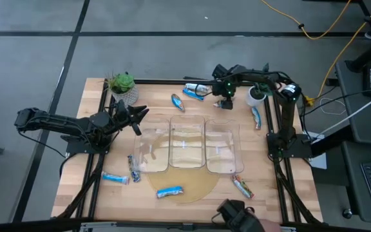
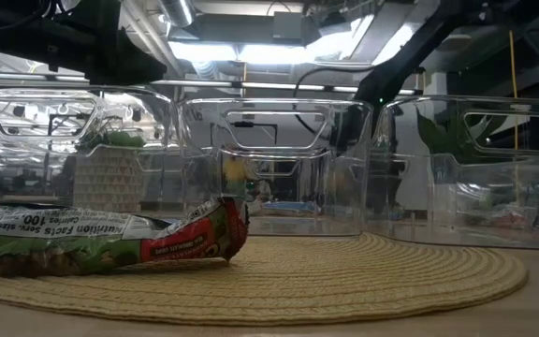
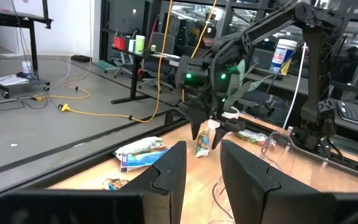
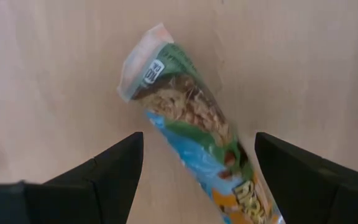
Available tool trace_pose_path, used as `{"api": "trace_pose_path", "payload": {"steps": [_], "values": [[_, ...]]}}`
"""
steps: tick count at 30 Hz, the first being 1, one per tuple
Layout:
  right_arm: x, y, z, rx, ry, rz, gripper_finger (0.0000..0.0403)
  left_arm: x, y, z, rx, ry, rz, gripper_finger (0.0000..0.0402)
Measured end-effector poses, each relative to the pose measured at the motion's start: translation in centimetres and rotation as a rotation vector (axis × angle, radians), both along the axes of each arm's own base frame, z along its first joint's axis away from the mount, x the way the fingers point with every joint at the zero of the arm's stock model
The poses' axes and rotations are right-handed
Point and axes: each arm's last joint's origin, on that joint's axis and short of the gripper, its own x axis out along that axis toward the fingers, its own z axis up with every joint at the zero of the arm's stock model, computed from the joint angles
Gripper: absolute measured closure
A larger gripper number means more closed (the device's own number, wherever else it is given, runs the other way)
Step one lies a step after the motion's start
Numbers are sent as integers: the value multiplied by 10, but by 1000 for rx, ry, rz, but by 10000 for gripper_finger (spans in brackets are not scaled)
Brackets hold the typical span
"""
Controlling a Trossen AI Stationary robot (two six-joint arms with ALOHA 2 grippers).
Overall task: Pick and place Granola Bars by type
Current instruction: Put the yellow granola bar into the right transparent bin
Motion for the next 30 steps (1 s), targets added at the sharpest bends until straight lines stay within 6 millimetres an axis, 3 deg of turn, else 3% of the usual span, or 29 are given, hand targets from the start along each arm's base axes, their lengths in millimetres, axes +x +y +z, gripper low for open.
{"api": "trace_pose_path", "payload": {"steps": [10,14,30], "values": [[1,-1,-5,-1,0,1,96,0,0,0,0,0,0,309],[1,-1,-5,0,0,-11,113,0,0,0,1,0,0,311],[1,-1,-4,11,3,-70,344,0,0,0,2,2,1,313]]}}
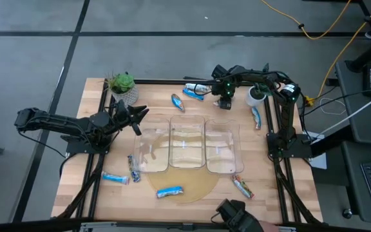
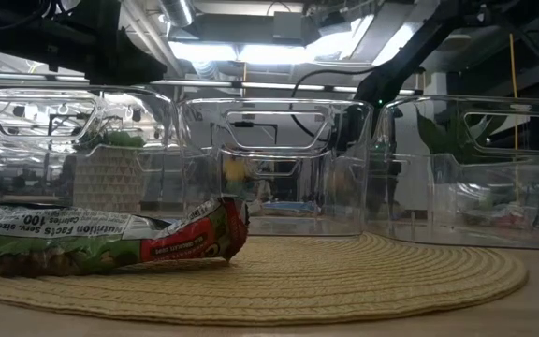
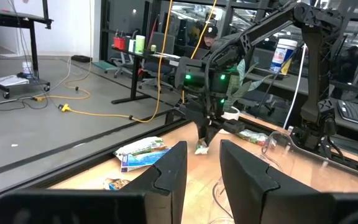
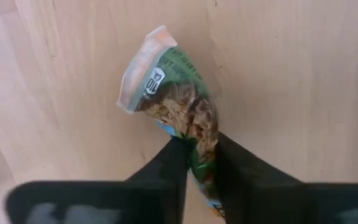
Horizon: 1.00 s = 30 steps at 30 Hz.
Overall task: Pick and place Granola Bars by type
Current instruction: Put the yellow granola bar into the right transparent bin
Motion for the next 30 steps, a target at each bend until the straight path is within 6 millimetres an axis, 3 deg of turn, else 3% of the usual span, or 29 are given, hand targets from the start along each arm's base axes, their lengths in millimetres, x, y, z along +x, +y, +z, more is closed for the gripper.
{"api": "trace_pose_path", "payload": {"steps": [4,10,14,18,24,30], "values": [[-1,0,0,6,6,-11,362,0,0,0,0,1,0,313],[-2,2,4,36,46,-53,340,0,0,-1,0,8,0,313],[0,2,13,34,43,-48,349,0,0,-1,0,8,0,313],[2,1,29,5,9,-46,367,0,0,-1,0,8,0,313],[4,2,50,-14,-40,-46,356,0,0,-1,0,8,0,313],[6,14,75,-51,-100,-19,359,0,0,-2,-2,21,-1,313]]}}
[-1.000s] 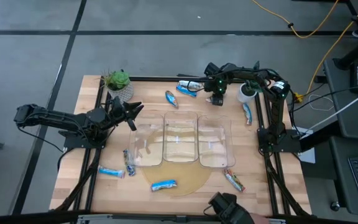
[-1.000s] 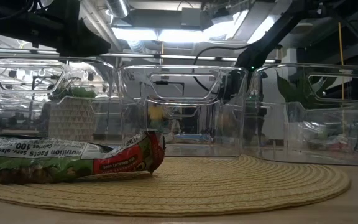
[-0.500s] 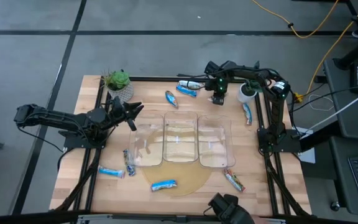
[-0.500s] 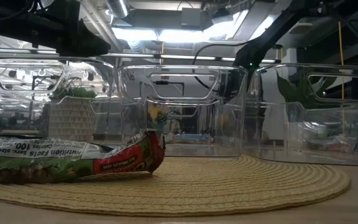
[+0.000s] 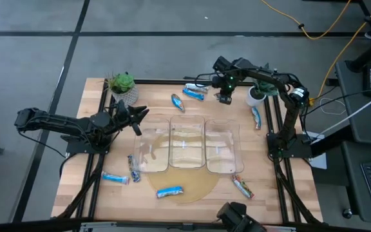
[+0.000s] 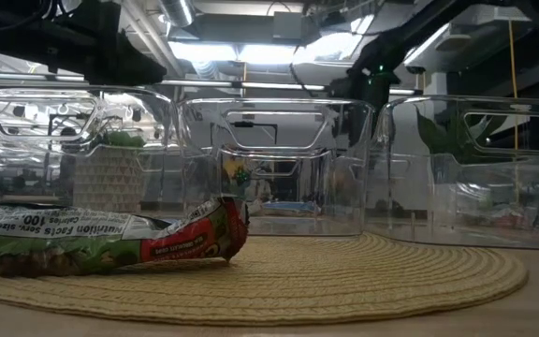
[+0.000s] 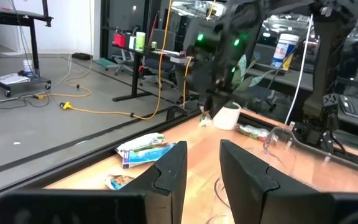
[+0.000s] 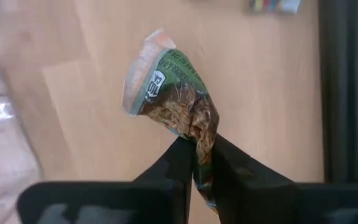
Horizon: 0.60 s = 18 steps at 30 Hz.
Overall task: Pick and place Granola Bars by type
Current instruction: Put the yellow granola bar into the right transparent bin
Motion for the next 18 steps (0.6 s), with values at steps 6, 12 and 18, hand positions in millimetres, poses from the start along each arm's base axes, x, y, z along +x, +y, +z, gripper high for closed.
{"api": "trace_pose_path", "payload": {"steps": [6,12,18], "values": [[3,25,35,-47,-89,69,367,0,0,-3,0,30,-4,313],[0,60,77,-121,-196,130,347,0,0,-3,1,31,-10,313],[-16,100,122,-171,-337,126,366,0,0,-3,1,36,-19,313]]}}
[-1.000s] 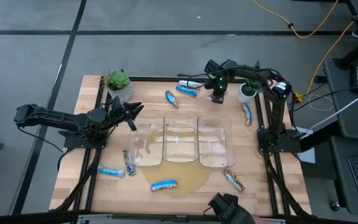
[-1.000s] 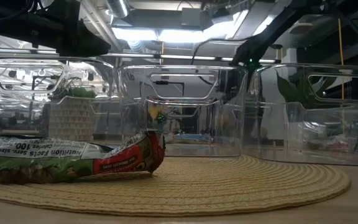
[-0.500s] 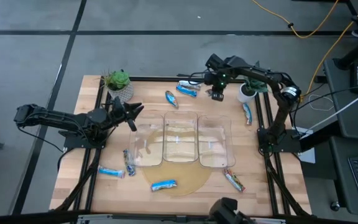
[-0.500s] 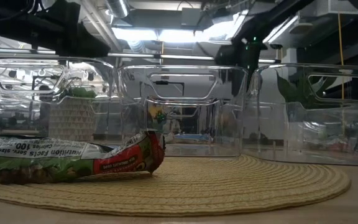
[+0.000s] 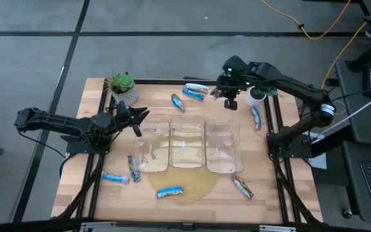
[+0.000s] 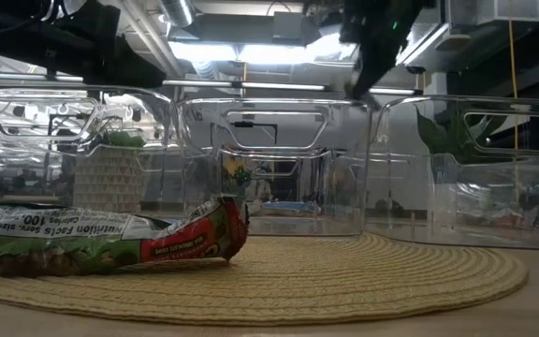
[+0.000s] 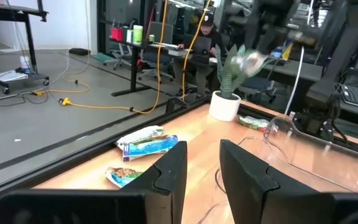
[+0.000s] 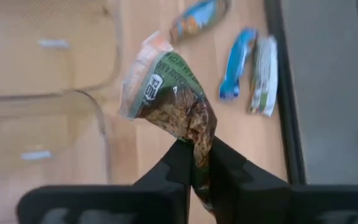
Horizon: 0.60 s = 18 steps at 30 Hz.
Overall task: Pick and place Granola Bars by type
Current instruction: Put the yellow granola bar into the right transparent bin
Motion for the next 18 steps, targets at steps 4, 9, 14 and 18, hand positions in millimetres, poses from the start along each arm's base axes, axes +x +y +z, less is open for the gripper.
{"api": "trace_pose_path", "payload": {"steps": [4,9,14,18], "values": [[-17,27,28,-18,-102,-5,363,0,0,-3,1,38,-8,311],[-42,56,56,0,-231,-22,351,0,0,-5,1,53,-11,313],[-60,74,71,17,-314,-18,363,0,0,-5,2,54,-11,310],[-68,82,77,23,-344,-10,367,0,0,-5,1,53,-12,309]]}}
